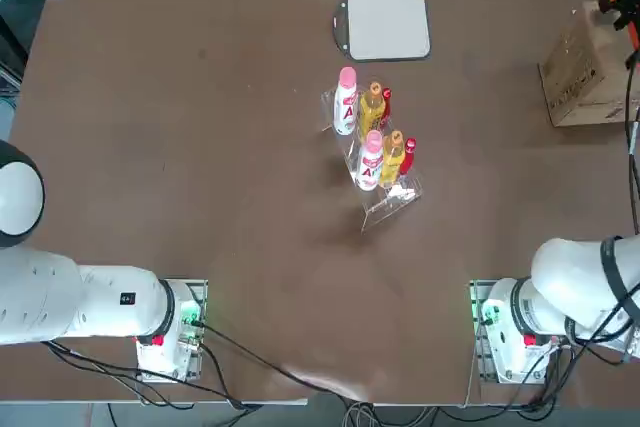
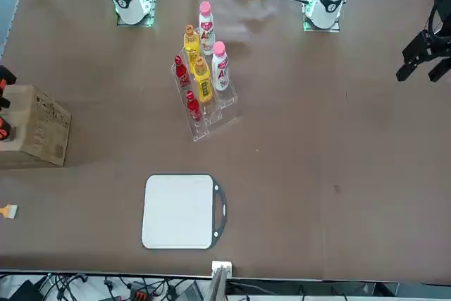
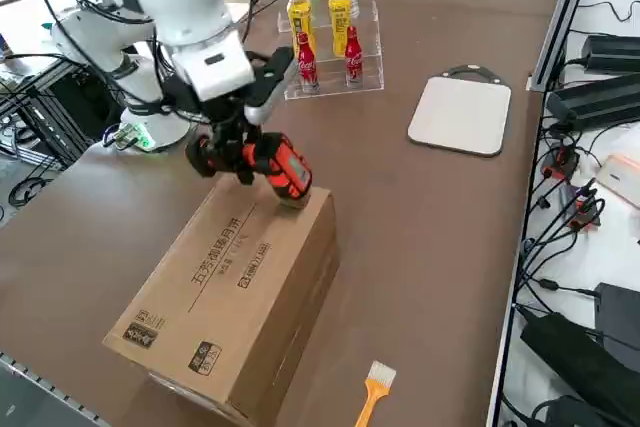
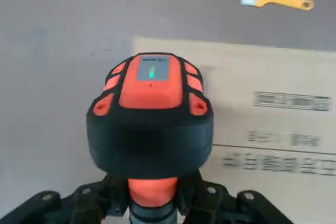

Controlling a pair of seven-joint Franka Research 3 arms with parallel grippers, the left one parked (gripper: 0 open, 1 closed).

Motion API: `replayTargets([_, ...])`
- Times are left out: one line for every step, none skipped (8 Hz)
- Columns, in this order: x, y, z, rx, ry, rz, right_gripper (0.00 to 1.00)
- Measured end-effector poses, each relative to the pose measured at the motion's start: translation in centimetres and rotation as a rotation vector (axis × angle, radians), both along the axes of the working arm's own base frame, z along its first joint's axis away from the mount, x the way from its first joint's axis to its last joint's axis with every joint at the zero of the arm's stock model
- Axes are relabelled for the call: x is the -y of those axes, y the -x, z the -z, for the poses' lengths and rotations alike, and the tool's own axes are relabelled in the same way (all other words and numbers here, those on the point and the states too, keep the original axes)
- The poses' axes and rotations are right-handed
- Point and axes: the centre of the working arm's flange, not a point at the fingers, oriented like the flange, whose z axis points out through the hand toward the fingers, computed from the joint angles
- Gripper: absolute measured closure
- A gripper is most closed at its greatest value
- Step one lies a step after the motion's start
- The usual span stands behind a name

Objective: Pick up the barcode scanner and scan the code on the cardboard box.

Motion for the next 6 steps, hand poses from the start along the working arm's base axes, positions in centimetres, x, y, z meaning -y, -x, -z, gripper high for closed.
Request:
replayTargets([-3.9,-0.9,-0.6,-0.028,-0.012,0.025,0.57])
replayTargets([-8.9,-2.0,-0.7,-0.048,-0.017,0.046,0.57])
replayTargets([-14.2,-2.9,0.0,-0.067,-0.017,0.066,0.57])
replayTargets([-19.2,-3.4,1.6,-0.071,-0.012,0.080,0.57])
replayTargets([-23.2,-3.4,4.0,-0.054,-0.007,0.090,0.57])
replayTargets([-26.6,-2.9,6.9,-0.041,-0.005,0.098,0.57])
